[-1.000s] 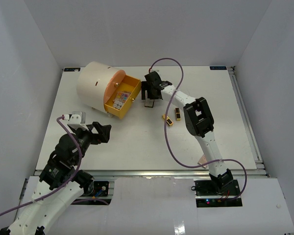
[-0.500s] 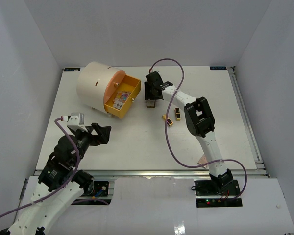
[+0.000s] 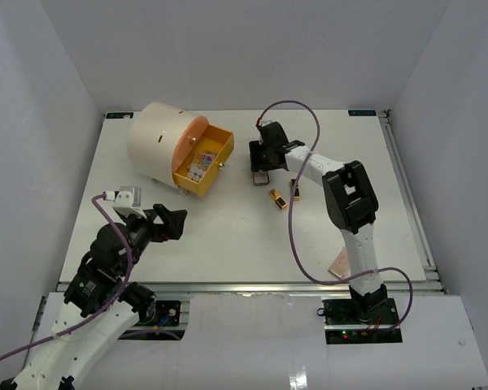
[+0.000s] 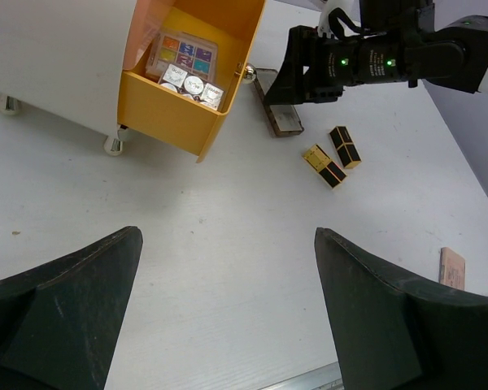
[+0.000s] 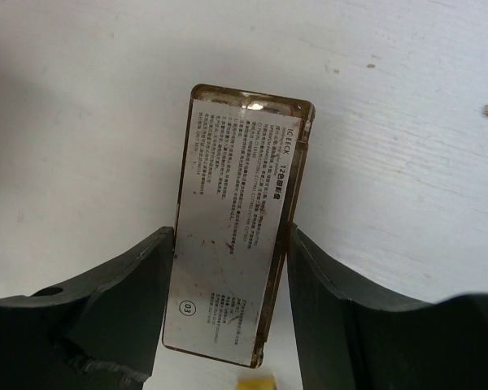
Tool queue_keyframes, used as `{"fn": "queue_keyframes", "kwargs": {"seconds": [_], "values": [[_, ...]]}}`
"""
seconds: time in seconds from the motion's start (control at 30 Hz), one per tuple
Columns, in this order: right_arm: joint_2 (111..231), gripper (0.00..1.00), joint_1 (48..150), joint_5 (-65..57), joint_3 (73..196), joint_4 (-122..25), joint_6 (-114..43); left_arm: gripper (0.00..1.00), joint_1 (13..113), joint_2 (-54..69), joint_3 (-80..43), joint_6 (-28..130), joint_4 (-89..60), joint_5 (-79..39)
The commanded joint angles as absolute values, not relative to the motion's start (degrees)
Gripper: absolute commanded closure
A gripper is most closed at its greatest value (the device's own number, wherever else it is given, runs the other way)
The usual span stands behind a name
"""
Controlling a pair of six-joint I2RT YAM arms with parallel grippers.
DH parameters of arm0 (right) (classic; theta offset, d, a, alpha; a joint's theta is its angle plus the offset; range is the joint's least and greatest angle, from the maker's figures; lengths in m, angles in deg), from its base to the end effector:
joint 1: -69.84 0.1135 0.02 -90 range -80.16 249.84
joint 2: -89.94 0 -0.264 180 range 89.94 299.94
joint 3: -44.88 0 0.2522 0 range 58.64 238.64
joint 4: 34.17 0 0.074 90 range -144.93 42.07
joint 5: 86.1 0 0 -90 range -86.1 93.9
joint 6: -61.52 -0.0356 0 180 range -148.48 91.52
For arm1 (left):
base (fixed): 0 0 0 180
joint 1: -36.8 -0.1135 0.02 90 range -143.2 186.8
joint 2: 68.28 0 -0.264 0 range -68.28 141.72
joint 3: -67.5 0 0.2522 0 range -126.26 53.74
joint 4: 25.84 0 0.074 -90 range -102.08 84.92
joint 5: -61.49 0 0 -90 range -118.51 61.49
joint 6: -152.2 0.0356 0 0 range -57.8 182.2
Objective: Organize the makeup
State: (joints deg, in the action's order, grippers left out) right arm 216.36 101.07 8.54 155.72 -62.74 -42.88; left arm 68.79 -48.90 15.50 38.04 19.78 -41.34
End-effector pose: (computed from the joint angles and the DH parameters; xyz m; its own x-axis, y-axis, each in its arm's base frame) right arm 0.4275 0.2559 0.1819 -0.6931 -0.1304 -0.7090 -0.3043 0.9445 0.1239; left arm 0.0799 -0.0406 0.3126 -0.3104 -0.2766 -0.9095 0.2258 0.9079 -0.3532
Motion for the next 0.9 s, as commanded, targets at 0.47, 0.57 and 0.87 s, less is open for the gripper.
{"fn": "queue_keyframes", "kwargs": {"seconds": [0.47,0.57,0.87], "values": [[196.3,0.78,103.5,-19.0,164.6,-68.3,7.9,0.02,68.6,-51.9,13.0,38.1,20.9,-40.0],[198.3,0.76,108.2,-13.4,172.0,-75.3,22.7,0.02,68.6,-52.2,12.9,38.0,21.2,-40.4],[198.7,0.76,119.6,0.4,164.7,-68.4,51.6,0.02,68.6,-53.0,12.7,36.9,22.4,-41.0]]}}
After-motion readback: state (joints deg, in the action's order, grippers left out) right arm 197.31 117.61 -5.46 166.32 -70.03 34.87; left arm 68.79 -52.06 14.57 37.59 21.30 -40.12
